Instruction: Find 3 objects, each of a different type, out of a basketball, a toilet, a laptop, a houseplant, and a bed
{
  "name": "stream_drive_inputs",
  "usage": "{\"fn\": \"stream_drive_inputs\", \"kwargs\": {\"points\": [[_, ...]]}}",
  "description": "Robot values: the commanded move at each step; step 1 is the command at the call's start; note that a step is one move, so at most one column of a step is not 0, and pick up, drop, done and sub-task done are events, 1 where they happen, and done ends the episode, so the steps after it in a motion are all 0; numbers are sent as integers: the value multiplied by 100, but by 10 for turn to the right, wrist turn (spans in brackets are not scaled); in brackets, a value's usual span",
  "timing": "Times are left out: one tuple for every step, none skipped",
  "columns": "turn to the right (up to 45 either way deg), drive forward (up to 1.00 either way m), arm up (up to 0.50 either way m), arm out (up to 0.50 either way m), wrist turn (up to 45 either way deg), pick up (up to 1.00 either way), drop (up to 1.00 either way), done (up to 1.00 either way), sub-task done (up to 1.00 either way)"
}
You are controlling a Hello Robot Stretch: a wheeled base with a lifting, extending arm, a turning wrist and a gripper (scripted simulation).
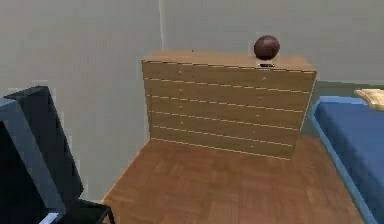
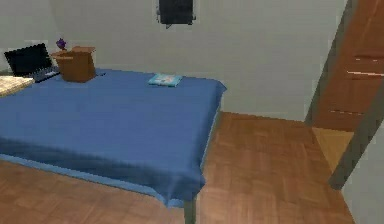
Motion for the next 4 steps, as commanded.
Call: {"fn": "stream_drive_inputs", "kwargs": {"points": [[0,15,0,0,0,0,0,0,0],[120,0,0,0,0,0,0,0,0],[0,75,0,0,0,0,0,0,0],[60,0,0,0,0,0,0,0,0]]}}
